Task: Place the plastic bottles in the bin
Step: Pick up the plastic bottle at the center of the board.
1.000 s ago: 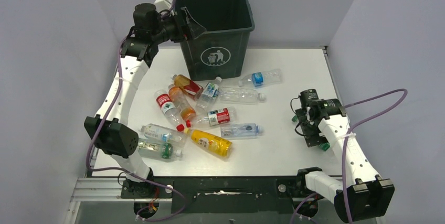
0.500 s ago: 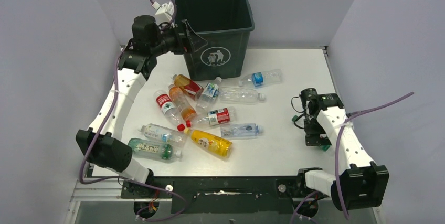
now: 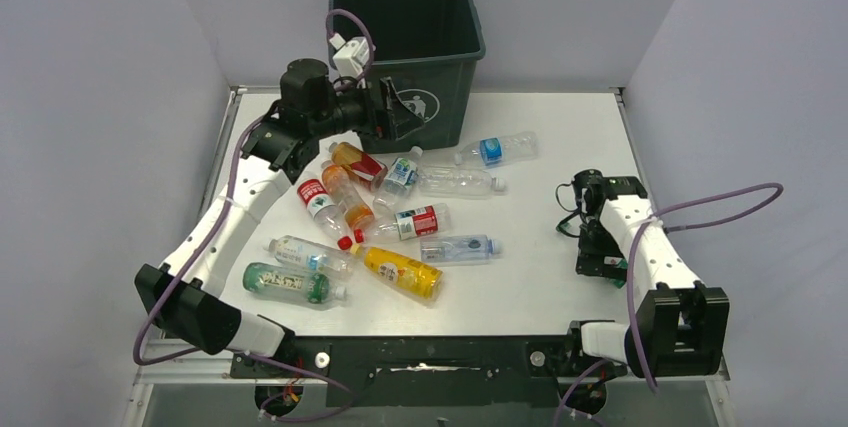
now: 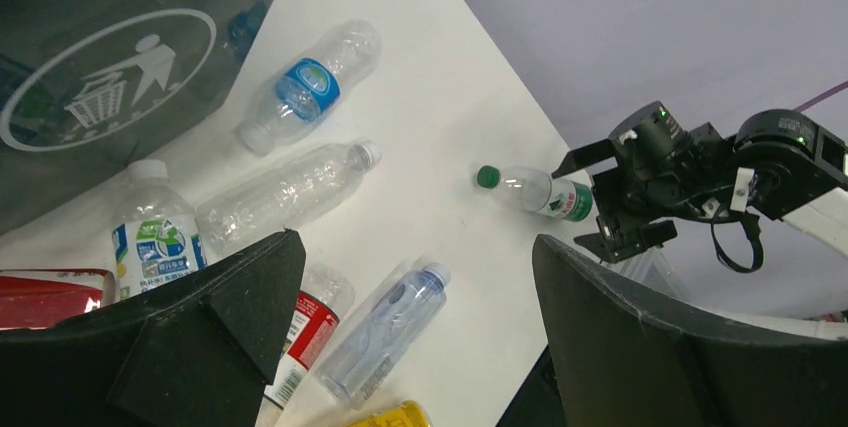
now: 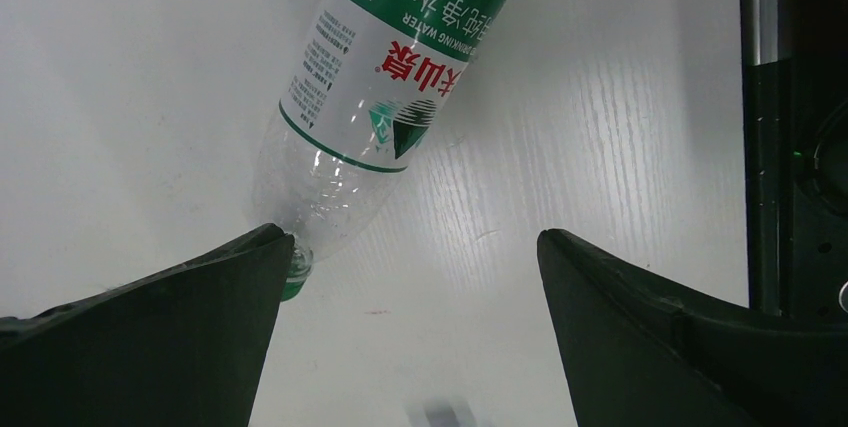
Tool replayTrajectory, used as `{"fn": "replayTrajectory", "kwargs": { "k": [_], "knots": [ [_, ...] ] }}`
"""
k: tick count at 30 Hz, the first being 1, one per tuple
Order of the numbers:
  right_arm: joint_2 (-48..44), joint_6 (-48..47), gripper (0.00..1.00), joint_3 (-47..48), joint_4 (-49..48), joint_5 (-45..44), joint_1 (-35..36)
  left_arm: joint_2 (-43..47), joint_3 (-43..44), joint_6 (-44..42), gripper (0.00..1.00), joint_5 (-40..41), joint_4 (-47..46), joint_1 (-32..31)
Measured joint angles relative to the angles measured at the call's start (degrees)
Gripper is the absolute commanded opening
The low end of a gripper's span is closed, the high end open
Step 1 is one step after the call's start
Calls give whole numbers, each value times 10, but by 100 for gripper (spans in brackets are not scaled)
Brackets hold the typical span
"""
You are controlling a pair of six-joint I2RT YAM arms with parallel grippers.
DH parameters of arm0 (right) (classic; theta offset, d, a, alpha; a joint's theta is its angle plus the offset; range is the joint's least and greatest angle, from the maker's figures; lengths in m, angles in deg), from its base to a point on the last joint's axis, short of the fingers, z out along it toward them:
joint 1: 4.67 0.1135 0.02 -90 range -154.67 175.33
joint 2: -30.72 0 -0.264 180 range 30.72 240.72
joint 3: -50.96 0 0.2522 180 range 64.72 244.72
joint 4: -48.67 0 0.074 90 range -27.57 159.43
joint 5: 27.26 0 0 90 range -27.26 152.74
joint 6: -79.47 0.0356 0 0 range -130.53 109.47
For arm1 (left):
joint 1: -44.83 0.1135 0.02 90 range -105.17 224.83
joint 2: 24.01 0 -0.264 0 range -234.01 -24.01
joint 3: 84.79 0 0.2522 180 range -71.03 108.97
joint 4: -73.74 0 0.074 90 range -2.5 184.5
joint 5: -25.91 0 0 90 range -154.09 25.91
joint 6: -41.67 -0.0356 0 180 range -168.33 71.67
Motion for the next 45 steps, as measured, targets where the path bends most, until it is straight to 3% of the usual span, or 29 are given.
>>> {"fn": "replayTrajectory", "kwargs": {
  "k": [11, 25, 36, 45],
  "knots": [
    [27, 16, 99, -27, -30, -23, -15, 0, -5, -39, 85, 39, 43, -68],
    [71, 13, 99, -38, -58, -64, -72, -12, -13, -62, 85, 64, 71, -78],
    [69, -57, 99, -86, -149, -61, -151, -36, -13, -71, 85, 80, 98, -85],
    [97, -124, 89, -87, -198, -59, -184, -51, -14, -73, 85, 93, 100, -97]
  ]
}}
